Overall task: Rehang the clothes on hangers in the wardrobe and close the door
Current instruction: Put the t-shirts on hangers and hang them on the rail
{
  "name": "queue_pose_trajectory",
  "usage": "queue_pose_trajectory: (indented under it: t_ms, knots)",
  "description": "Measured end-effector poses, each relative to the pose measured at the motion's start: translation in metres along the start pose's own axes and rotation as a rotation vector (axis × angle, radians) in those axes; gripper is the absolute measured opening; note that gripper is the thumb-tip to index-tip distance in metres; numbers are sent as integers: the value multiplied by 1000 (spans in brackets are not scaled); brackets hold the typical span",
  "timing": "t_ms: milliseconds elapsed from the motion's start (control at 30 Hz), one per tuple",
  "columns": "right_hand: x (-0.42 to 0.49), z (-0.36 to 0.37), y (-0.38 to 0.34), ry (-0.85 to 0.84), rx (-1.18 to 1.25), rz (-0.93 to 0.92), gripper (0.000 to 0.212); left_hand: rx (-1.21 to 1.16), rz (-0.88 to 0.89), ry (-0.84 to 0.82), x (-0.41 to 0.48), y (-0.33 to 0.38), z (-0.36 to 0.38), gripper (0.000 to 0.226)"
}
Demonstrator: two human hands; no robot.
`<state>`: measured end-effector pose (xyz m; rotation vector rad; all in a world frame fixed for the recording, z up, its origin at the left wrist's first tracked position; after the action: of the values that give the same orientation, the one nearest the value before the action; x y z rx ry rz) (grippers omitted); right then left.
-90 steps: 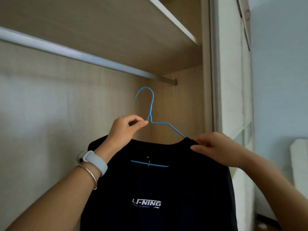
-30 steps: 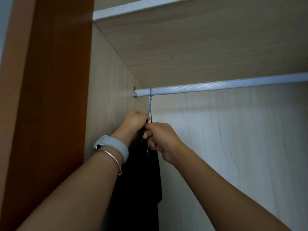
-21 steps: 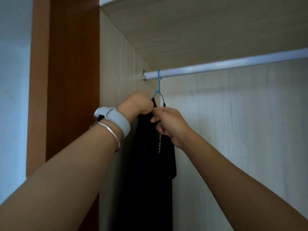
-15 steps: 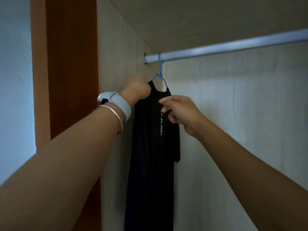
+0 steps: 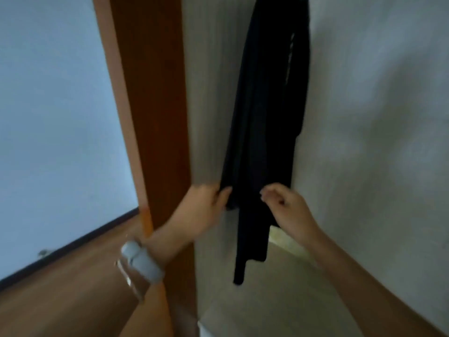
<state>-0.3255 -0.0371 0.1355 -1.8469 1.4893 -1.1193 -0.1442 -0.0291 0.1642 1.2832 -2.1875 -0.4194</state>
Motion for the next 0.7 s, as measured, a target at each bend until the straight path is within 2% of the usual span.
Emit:
queue_pose_trajectory:
  t_ms: [67,100,167,300,400,500,600,700]
  knots:
    - [-34,42,53,-98,-3,119,18,-56,-136,-175,-60,-48,47,34]
    - [-52,62,77,-152,-6,180,15,-101,-234,-251,-92,-74,67,33]
    - [-87,99,119,-300,-54,299,10,-167,-437,-366,-158,-121,101,17]
    - [-138,162,162,-718,-165,466,12,-239,-827,-422,-287,-192,142,27]
    - [-157,205,166,-927,-211,511,24,-327,-1129,-338,-371,-213,155,26]
    - [-170,246,165,-1060,-216,571,31,-456,-1395,-220,-435,-220,166,25]
    - [-173,281,170,-1174,-289,596,31,-644,-1597,-18,-473,-222,169,15]
    - [-164,318,177,-1259,-372,634,26,-855,-1776,207,-500,-244,170,22]
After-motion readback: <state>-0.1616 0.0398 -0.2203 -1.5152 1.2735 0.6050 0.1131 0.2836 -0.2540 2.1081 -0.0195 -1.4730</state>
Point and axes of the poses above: each hand's wrist, its own x-axis towards the middle knuckle, its own z-axis out of the palm, y = z × x, the point moved 3 cm from there along x, towards the middle knuckle, and after that the axes turned 7 degrees about -y, right-handed, at the moved point
